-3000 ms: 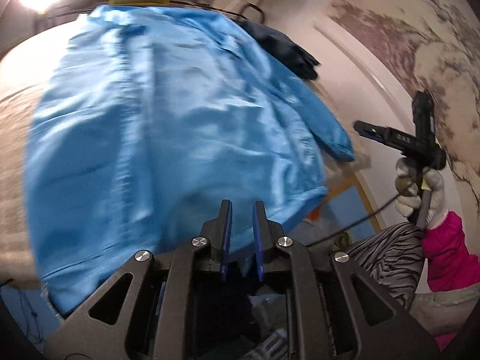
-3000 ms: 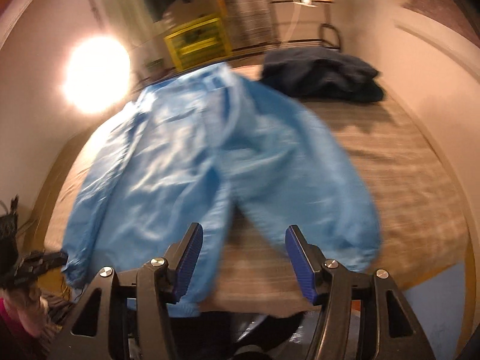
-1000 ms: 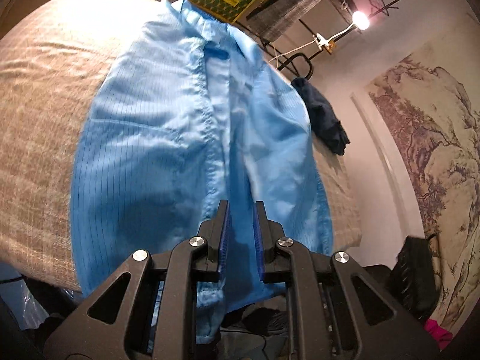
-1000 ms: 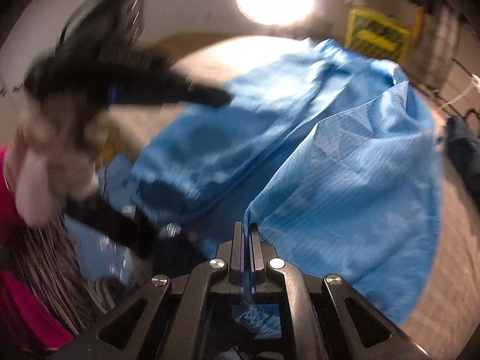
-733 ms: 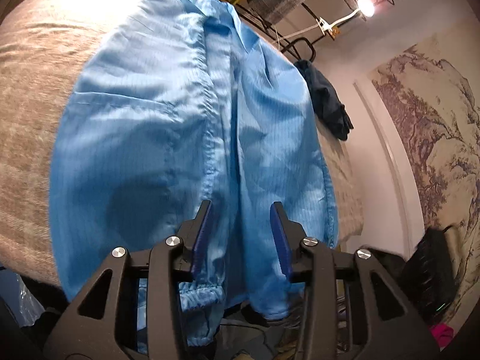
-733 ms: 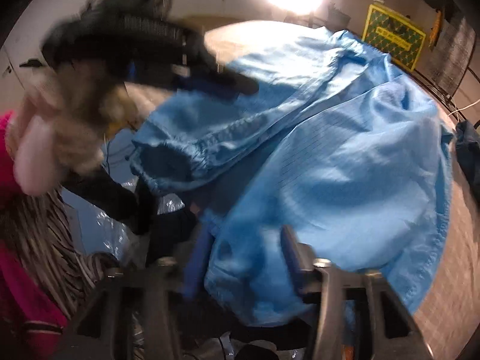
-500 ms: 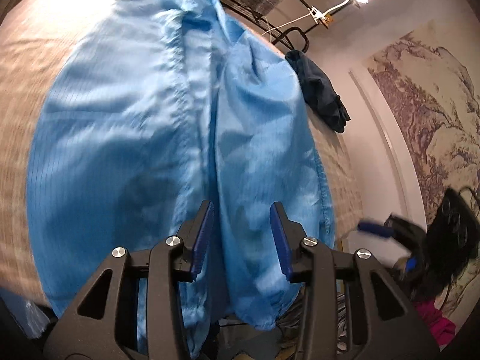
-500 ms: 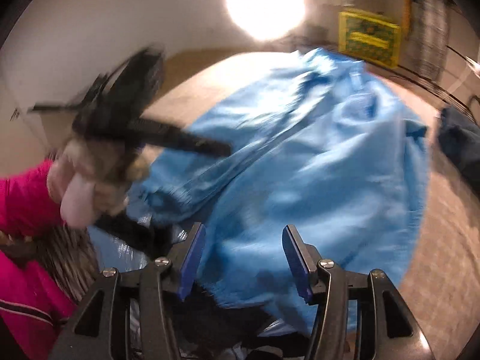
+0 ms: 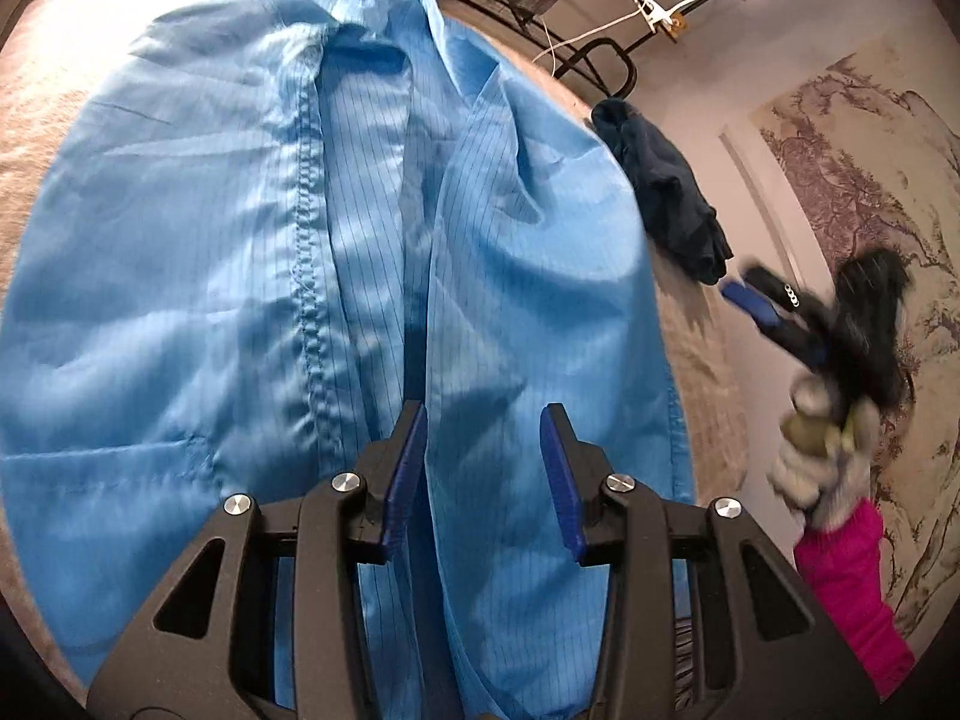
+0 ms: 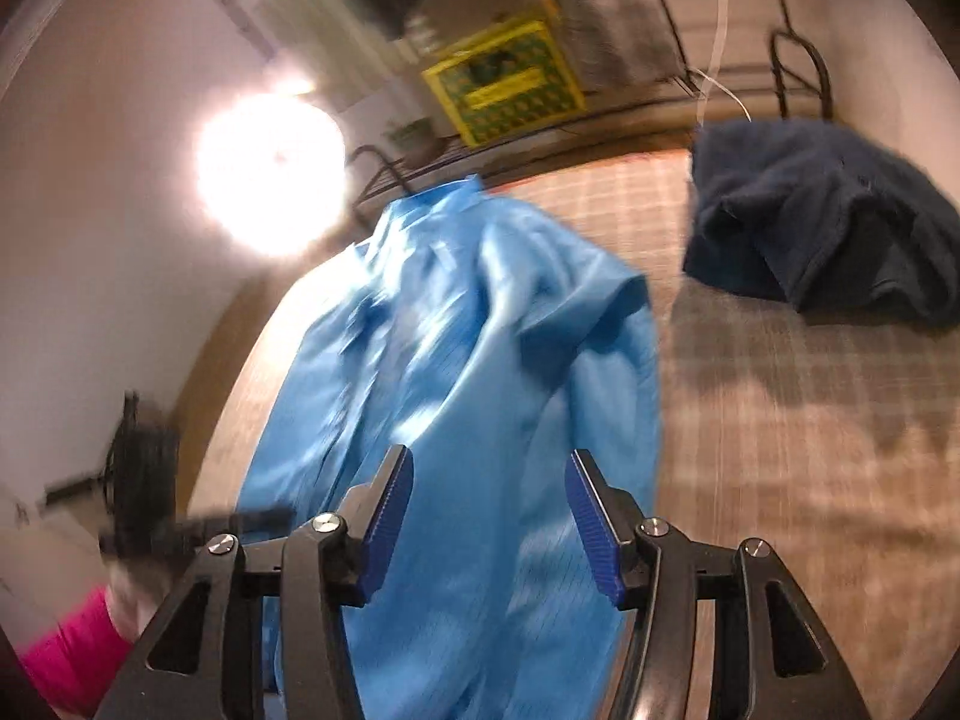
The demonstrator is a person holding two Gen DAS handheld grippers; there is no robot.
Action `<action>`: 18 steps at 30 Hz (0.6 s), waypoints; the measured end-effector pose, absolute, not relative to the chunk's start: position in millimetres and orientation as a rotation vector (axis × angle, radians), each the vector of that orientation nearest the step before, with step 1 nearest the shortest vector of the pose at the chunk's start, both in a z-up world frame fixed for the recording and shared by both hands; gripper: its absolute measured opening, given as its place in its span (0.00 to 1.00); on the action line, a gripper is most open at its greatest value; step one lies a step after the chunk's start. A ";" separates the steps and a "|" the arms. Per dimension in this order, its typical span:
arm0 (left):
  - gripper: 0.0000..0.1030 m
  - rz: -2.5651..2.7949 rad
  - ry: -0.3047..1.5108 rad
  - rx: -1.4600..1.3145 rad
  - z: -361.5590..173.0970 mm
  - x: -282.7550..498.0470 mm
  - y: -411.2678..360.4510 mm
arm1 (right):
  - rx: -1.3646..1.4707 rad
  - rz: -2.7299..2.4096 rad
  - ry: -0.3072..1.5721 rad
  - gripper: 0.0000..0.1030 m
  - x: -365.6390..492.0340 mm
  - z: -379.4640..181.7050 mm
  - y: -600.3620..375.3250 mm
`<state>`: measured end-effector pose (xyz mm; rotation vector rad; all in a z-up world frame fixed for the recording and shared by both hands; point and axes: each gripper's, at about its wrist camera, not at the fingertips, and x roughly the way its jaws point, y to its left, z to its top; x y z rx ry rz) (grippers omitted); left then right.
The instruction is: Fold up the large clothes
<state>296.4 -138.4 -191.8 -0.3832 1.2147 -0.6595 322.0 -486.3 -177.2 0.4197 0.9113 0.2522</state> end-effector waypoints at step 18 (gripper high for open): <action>0.01 -0.718 1.231 -0.350 -216.4 307.0 -160.2 | 0.685 0.212 0.944 0.13 454.4 -261.6 -521.6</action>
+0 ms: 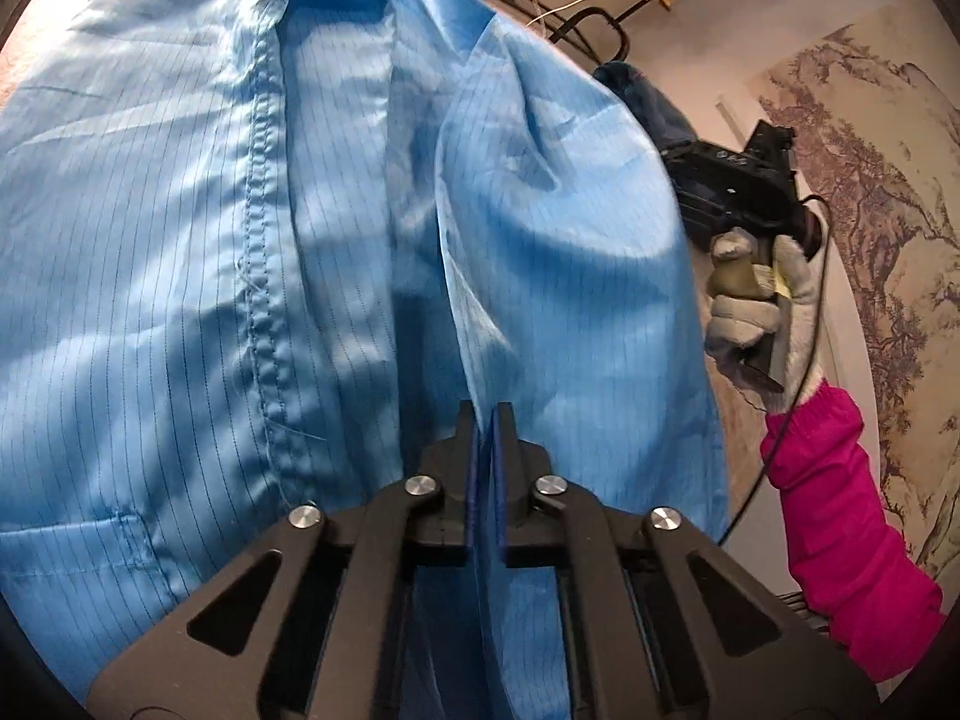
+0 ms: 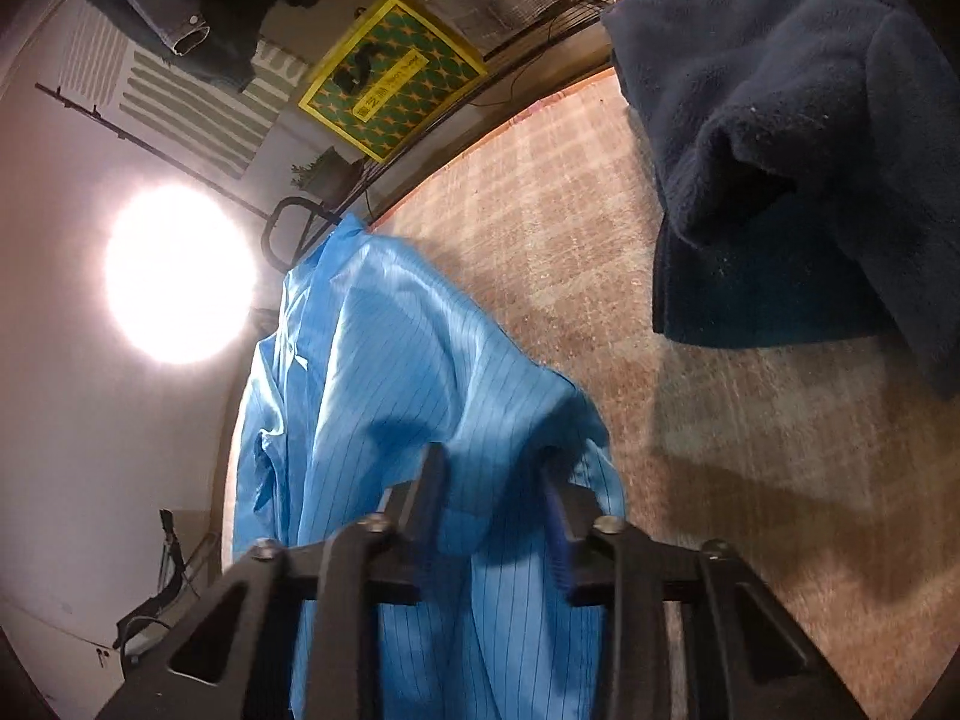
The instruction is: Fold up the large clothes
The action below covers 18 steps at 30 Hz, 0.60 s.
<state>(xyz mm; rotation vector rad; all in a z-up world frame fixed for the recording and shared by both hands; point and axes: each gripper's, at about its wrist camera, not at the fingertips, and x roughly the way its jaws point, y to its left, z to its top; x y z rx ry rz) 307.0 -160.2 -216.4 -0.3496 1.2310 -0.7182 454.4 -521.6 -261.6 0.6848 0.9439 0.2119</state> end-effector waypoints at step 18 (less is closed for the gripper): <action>0.00 -0.681 1.176 -0.303 -194.6 273.5 -138.9 | 0.752 0.114 0.913 0.25 471.8 -262.0 -554.8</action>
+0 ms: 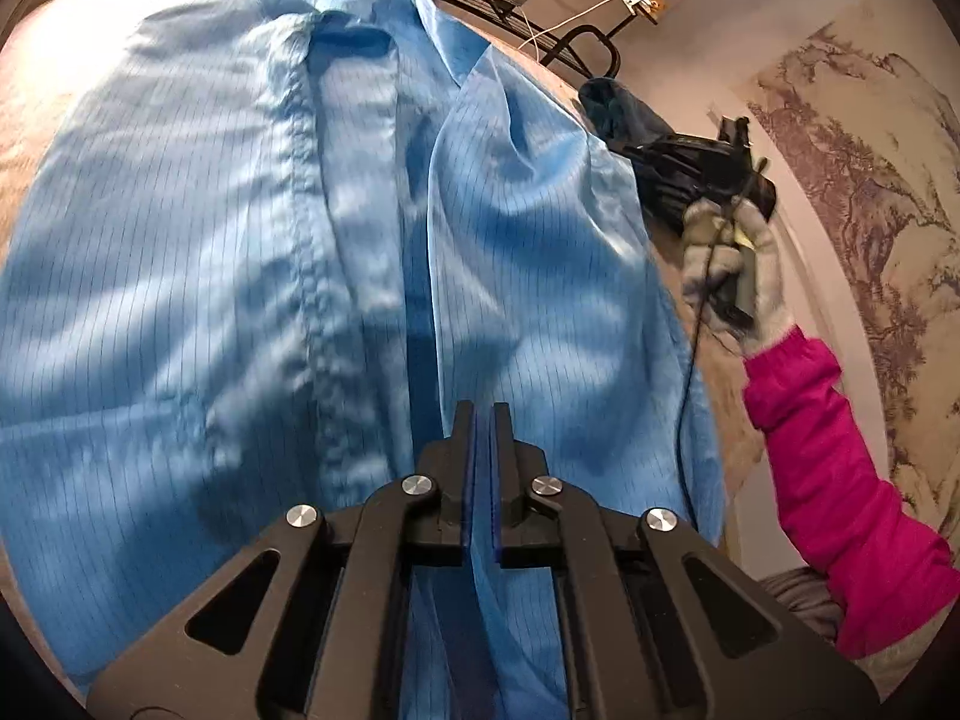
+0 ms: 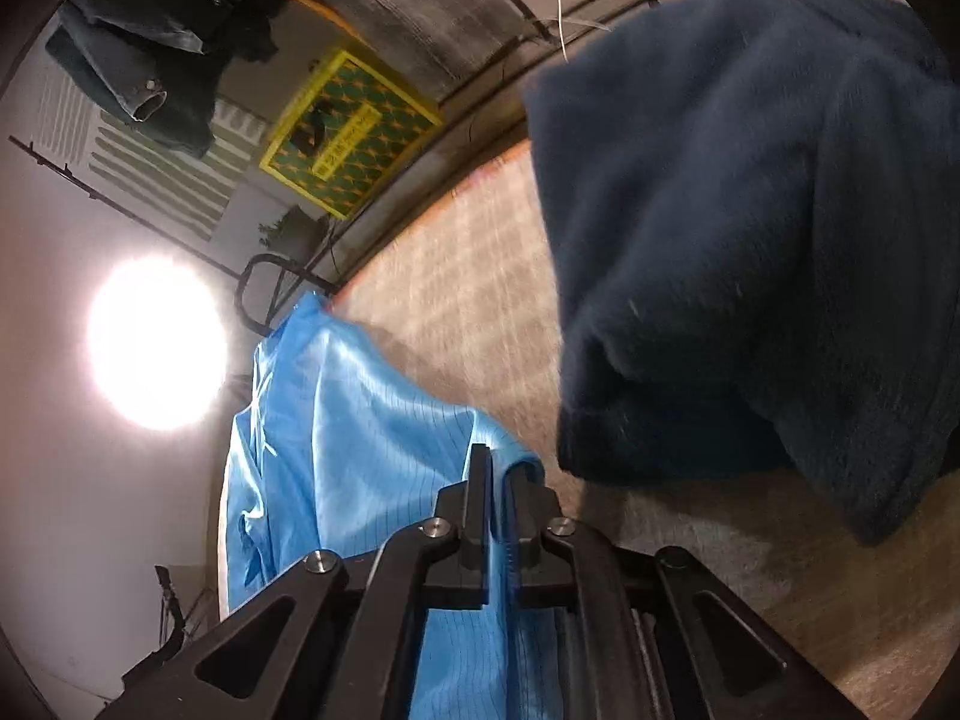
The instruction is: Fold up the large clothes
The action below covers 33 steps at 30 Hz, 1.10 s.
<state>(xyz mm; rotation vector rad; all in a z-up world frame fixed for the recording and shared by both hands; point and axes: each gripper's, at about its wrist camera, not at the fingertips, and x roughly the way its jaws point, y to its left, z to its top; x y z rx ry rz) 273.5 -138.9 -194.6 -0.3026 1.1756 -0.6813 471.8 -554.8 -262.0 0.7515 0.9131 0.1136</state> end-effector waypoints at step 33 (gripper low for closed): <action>0.00 -0.580 1.160 -0.377 -219.8 279.7 -133.1 | 0.311 0.140 1.133 0.35 318.8 -249.5 -463.9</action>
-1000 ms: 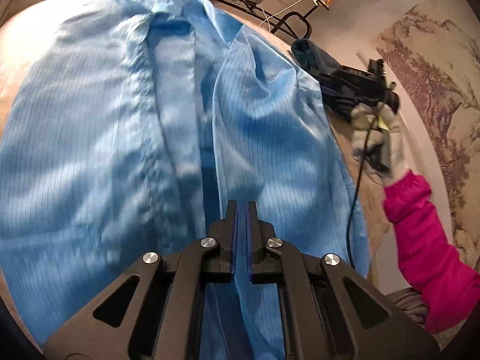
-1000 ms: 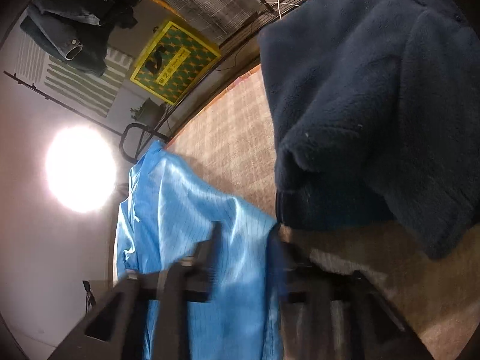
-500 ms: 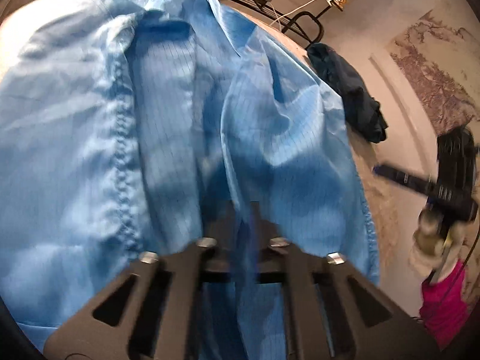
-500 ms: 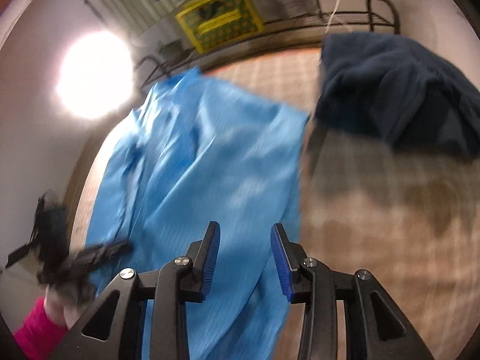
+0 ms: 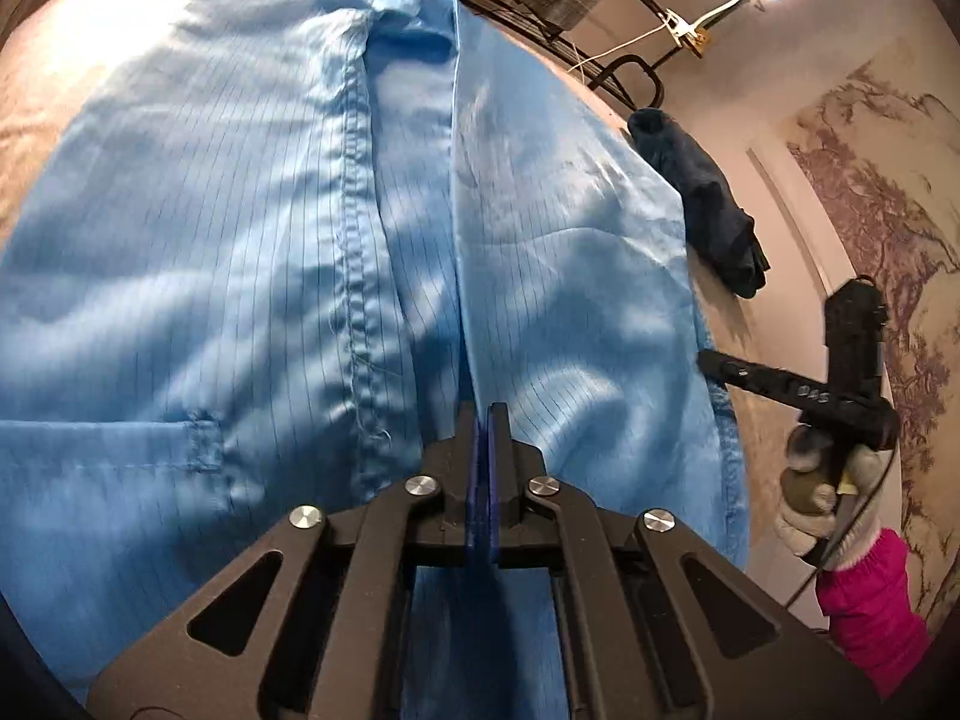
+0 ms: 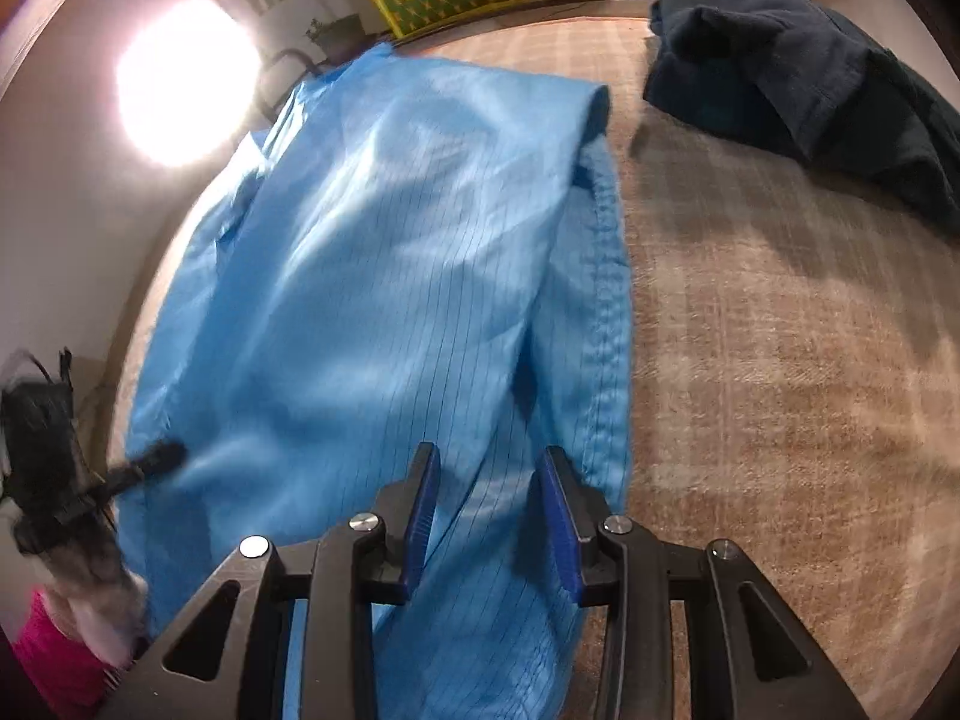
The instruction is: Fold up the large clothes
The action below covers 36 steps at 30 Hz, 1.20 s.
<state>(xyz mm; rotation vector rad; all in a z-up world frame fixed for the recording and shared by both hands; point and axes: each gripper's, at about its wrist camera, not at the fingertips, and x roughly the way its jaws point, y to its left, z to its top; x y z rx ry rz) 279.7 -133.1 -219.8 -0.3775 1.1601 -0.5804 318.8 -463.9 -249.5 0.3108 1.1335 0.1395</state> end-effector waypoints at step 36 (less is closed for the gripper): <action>0.00 -0.582 1.192 -0.208 -214.5 297.9 -190.5 | 0.429 0.171 1.071 0.03 318.9 -243.0 -479.7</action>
